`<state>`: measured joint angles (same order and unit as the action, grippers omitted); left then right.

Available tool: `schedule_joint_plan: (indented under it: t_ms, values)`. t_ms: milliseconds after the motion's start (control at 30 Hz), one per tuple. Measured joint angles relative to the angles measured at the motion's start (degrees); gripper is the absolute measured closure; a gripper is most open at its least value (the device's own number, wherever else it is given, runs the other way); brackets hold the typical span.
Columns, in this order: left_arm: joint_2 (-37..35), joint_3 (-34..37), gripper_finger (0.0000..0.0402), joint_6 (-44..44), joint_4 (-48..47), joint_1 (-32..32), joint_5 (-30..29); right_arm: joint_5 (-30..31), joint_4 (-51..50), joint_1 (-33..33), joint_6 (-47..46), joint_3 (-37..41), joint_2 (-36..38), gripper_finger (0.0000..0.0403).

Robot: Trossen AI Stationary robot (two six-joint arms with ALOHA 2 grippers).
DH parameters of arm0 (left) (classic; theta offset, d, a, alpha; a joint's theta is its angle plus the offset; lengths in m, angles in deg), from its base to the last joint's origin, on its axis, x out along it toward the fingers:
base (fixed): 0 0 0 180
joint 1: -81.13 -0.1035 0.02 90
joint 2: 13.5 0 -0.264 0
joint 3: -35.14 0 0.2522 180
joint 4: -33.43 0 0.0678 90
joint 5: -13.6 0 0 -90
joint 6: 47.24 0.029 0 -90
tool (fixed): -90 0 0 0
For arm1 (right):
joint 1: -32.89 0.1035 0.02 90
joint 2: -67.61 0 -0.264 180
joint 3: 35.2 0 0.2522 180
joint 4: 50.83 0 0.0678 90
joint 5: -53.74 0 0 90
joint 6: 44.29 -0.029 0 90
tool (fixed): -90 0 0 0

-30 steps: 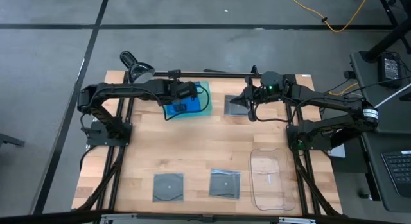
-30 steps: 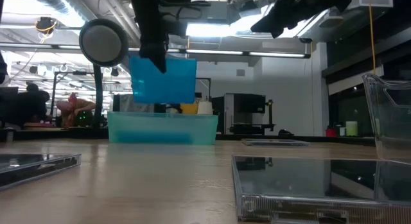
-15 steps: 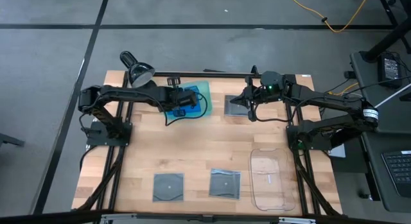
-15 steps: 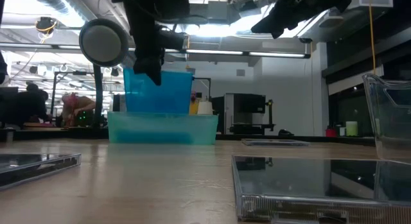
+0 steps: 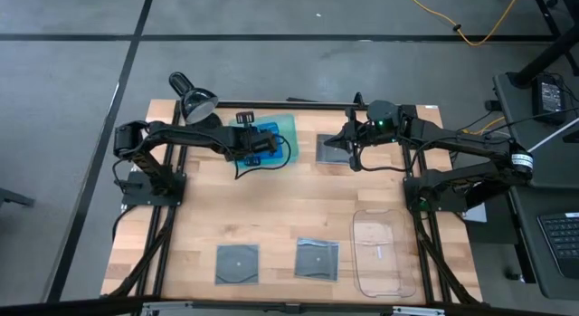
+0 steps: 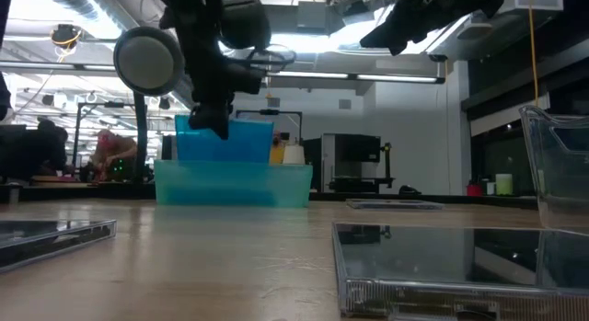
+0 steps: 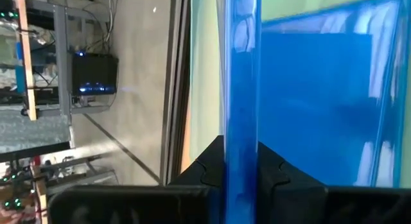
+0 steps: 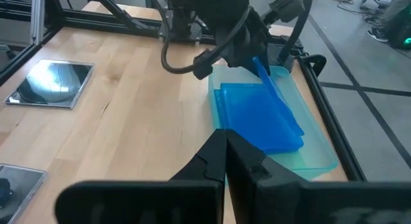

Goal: Pick & place jewel cases by type
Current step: Put the blue CD case into the green bin

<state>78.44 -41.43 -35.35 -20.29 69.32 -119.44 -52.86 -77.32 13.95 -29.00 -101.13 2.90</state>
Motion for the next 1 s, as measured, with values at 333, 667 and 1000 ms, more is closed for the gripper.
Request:
schedule_joint_plan:
  t_ms: [333, 667, 1000]
  values:
    - [1.88, 2.84, 0.0377, 3.26, 5.08, -0.29, -1.02, 0.00, 0.00, -0.02, 0.00, 0.00, 0.02, 0.0393]
    - [5.16, 2.73, 0.0377, 5.39, 8.46, -0.69, -1.78, 0.00, -0.07, -0.02, -0.19, 0.00, 0.02, 0.0393]
    - [5.66, 2.73, 0.0354, 3.87, 8.47, -1.14, -0.94, -0.01, -0.40, -0.01, -0.23, 0.00, 0.02, 0.0393]
